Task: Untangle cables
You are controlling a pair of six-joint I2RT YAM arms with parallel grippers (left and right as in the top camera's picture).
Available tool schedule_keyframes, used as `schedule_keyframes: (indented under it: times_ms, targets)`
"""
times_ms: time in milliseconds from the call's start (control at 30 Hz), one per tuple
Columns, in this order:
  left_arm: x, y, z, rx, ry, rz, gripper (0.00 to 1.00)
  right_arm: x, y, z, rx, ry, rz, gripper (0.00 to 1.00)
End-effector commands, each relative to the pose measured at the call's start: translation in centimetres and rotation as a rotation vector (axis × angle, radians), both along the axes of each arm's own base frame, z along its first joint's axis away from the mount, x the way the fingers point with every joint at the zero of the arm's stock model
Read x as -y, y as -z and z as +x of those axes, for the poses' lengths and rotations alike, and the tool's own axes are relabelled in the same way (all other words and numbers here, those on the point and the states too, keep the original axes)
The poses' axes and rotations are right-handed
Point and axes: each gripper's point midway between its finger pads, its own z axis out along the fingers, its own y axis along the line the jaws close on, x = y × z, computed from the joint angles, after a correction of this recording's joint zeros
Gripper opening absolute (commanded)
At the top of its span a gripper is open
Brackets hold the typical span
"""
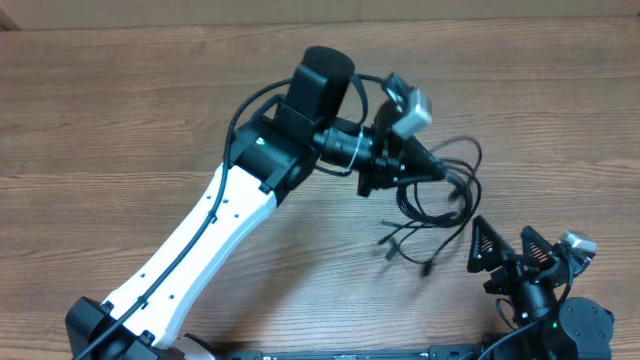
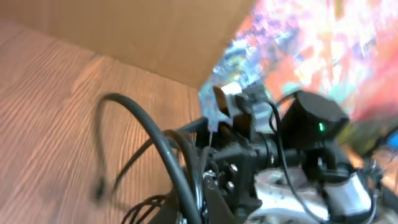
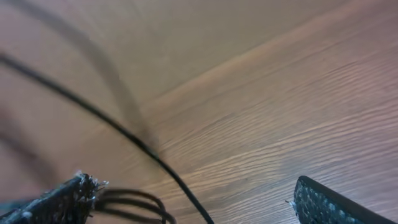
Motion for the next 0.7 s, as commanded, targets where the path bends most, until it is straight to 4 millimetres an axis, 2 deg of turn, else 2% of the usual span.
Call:
schedule_keyframes:
  times_ms: [0, 133, 200, 267, 367, 500, 667]
  targets:
    - [-1.3, -1.0, 2.6, -0.206, -0.183, 0.047, 0.04, -1.7, -0.6, -0.1, 0.035, -0.112, -0.035, 1.00]
    - [-2.2, -0.3, 5.2, -0.399, -0.359, 0.090, 0.04, -2.8, -1.8, -0.2, 0.083, -0.173, -0.018, 1.00]
    - [-2.3, -0.1, 5.7, -0.459, -0.406, 0.100, 0.04, -2.9, -2.5, -0.1, 0.102, -0.172, 0.036, 1.00]
    - [-2.3, 0.0, 6.1, -0.460, -0.433, 0.103, 0.04, -2.9, -3.5, 0.0, 0.116, -0.149, 0.162, 1.00]
    - [-2.3, 0.0, 6.1, -0.460, -0.431, 0.104, 0.04, -3.6, -4.7, -0.1, 0.133, -0.174, 0.286, 1.00]
    - [-1.7, 0.0, 5.4, -0.460, -0.411, 0.108, 0.04, -5.3, -7.0, -0.8, 0.195, -0.290, 0.350, 1.00]
    - [-0.4, 0.0, 3.8, -0.454, -0.362, 0.119, 0.04, -5.5, -7.4, -1.0, 0.198, -0.303, 0.388, 1.00]
